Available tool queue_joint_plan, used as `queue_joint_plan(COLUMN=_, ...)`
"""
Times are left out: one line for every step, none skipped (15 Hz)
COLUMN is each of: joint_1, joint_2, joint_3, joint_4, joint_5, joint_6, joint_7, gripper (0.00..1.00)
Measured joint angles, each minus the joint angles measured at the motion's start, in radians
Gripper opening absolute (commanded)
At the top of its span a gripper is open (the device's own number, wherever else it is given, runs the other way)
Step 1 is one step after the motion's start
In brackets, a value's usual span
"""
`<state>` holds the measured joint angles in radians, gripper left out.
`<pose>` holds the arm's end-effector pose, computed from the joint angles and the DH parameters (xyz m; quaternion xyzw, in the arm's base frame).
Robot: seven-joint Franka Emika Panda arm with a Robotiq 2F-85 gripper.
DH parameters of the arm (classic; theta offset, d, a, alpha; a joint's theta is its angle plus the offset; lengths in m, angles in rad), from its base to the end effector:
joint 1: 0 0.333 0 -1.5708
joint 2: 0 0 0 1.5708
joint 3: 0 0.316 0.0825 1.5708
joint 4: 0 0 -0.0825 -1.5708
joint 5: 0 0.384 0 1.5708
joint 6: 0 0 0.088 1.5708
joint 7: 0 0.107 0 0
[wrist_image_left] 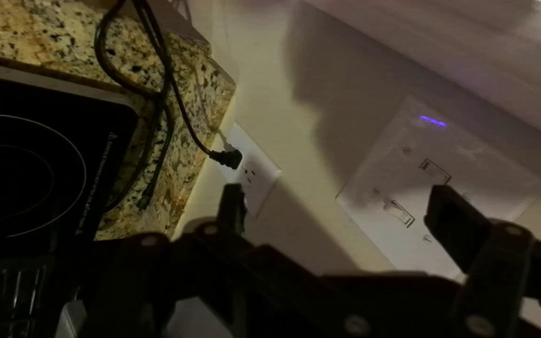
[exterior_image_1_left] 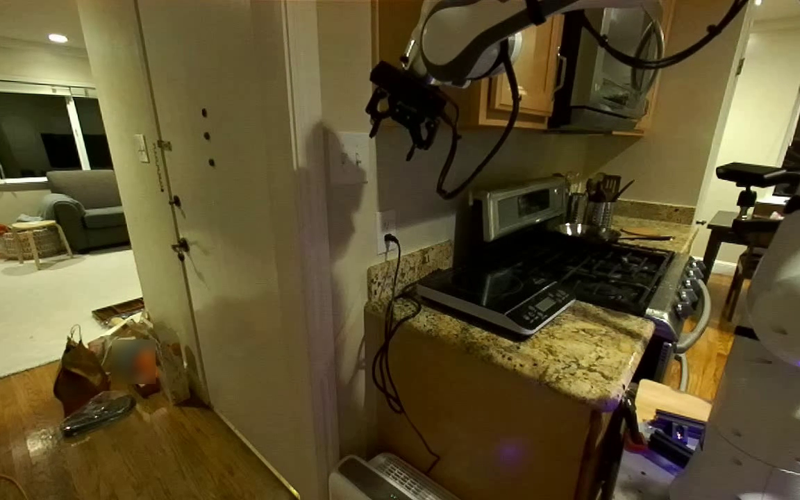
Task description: Turn off the left switch
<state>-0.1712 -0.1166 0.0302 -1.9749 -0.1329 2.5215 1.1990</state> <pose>0.5666 -0.0783 0.5964 -0.7636 0.5552 -0.3085 0.1157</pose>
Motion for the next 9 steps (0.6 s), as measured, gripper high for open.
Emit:
queue_joint_plan(joint_1=0.000, joint_2=0.021, joint_3=-0.005, joint_4=0.013, joint_5=-0.005, joint_6=0.026, joint_7=0.021, gripper=1.00)
queue_joint_plan(joint_1=0.000, joint_2=0.042, joint_3=-0.010, joint_4=0.022, joint_5=-0.013, joint_6=0.054, joint_7=0.043, gripper=1.00)
queue_joint_plan(joint_1=0.001, joint_2=0.063, joint_3=-0.015, joint_4=0.030, joint_5=-0.022, joint_6=0.081, joint_7=0.068, gripper=1.00)
queue_joint_plan(joint_1=0.001, joint_2=0.081, joint_3=-0.020, joint_4=0.036, joint_5=-0.033, joint_6=0.109, joint_7=0.094, gripper=1.00)
queue_joint_plan(joint_1=0.000, joint_2=0.098, joint_3=-0.022, joint_4=0.040, joint_5=-0.045, joint_6=0.137, joint_7=0.124, gripper=1.00)
queue_joint_plan(joint_1=0.000, joint_2=0.114, joint_3=-0.023, joint_4=0.042, joint_5=-0.055, joint_6=0.161, joint_7=0.154, gripper=1.00)
queue_joint_plan(joint_1=0.000, joint_2=0.126, joint_3=-0.024, joint_4=0.044, joint_5=-0.060, joint_6=0.180, joint_7=0.178, gripper=1.00)
queue_joint_plan(joint_1=0.000, joint_2=0.136, joint_3=-0.023, joint_4=0.044, joint_5=-0.061, joint_6=0.191, joint_7=0.193, gripper=1.00)
queue_joint_plan(joint_1=0.001, joint_2=0.141, joint_3=-0.023, joint_4=0.044, joint_5=-0.061, joint_6=0.197, joint_7=0.200, gripper=1.00)
